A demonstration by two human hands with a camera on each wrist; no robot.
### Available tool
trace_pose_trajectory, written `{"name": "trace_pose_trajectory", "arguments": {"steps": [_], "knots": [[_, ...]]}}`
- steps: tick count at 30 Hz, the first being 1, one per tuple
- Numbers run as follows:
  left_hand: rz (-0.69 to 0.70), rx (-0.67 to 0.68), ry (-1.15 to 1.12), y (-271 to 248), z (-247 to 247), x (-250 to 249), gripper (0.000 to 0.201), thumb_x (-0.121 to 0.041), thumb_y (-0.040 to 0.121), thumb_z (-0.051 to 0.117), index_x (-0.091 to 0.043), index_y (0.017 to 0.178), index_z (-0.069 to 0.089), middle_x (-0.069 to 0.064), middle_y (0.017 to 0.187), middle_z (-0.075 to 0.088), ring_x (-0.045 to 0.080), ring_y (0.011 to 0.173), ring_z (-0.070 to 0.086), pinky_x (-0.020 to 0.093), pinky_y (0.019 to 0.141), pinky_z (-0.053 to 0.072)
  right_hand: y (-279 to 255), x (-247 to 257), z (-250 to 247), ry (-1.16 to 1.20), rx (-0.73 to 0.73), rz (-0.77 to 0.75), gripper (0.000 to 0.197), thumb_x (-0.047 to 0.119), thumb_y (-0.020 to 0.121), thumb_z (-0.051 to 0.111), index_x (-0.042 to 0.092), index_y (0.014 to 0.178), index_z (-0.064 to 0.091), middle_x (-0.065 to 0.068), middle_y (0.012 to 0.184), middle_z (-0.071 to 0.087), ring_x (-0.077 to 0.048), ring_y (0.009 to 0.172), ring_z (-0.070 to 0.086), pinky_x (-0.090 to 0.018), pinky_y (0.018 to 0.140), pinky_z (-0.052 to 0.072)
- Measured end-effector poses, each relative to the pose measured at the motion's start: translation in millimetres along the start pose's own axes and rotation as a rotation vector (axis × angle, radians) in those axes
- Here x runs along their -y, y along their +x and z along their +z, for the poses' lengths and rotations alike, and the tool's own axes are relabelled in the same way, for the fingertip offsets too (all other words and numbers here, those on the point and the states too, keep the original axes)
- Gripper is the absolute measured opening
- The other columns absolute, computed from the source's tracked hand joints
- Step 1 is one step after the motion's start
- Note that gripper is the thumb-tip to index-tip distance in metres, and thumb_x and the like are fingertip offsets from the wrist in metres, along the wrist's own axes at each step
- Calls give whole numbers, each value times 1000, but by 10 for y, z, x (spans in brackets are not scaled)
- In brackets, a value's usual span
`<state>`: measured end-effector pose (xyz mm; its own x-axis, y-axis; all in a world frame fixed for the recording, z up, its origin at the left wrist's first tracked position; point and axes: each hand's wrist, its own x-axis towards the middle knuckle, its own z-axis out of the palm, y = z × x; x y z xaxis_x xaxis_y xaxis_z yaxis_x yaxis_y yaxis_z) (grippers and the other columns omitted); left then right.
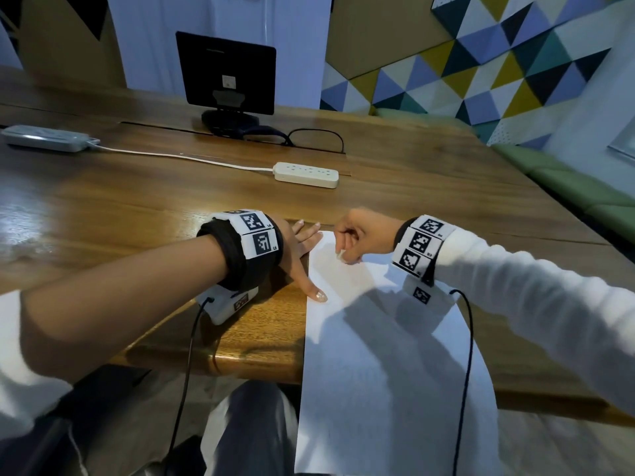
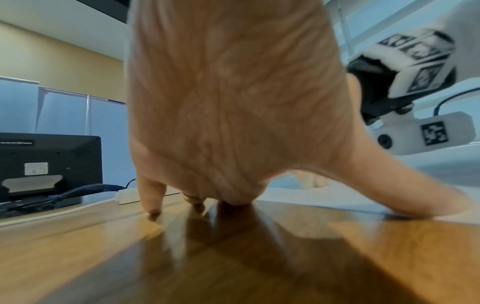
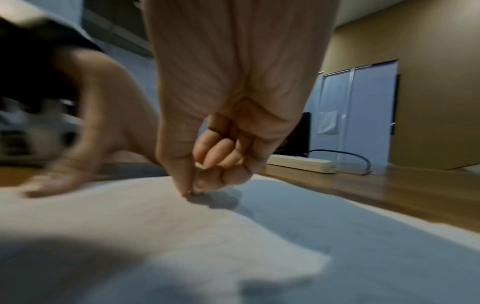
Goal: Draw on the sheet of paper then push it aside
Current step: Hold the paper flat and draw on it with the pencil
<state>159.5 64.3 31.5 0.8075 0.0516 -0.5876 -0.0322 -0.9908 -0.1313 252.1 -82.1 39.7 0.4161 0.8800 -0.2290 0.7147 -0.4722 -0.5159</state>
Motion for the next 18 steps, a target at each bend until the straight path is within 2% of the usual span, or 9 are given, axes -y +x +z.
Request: {"name": "trace_pose_trajectory", "arguments": {"steps": [3, 7, 10, 14, 18], "knots": [[-2, 1, 4, 0, 3, -1, 128, -80, 67, 53, -18, 148, -24, -1, 151, -35, 25, 142, -28, 51, 117, -6, -19, 27, 16, 38, 102, -24, 11, -1, 76, 72, 5, 74, 63, -9, 63, 66, -15, 53, 61, -24, 58, 54], [-6, -13, 25, -37, 5, -26, 126, -80, 69, 52, -18, 148, -24, -2, 152, -34, 24, 142, -27, 50, 117, -5, 64, 78, 21, -35, -18, -15, 8, -1, 75, 71, -4, 80, 66, -7, 62, 67, -10, 50, 62, -17, 54, 48], [-1, -4, 9, -52, 4, -17, 127, -80, 69, 53, -18, 147, -26, -3, 151, -35, 23, 142, -28, 50, 116, -5, 59, 146, 72, -29, 75, -45, 9, -1, 77, 71, -6, 82, 65, -10, 64, 66, -15, 53, 61, -19, 55, 51], [-3, 7, 25, -48, -4, -14, 128, -82, 66, 51, -21, 146, -27, -3, 152, -35, 23, 141, -28, 52, 116, -5, 110, 144, 49, -5, -6, -19, 8, -2, 76, 71, -4, 80, 64, -7, 61, 65, -13, 51, 61, -23, 56, 51], [2, 20, 11, -48, 3, 2, 125, -82, 68, 51, -23, 146, -27, -1, 151, -35, 24, 141, -29, 53, 117, -5, 81, 225, 116, 12, 83, -69, 10, -2, 77, 71, 4, 76, 63, -7, 63, 64, -13, 52, 61, -22, 56, 51]]}}
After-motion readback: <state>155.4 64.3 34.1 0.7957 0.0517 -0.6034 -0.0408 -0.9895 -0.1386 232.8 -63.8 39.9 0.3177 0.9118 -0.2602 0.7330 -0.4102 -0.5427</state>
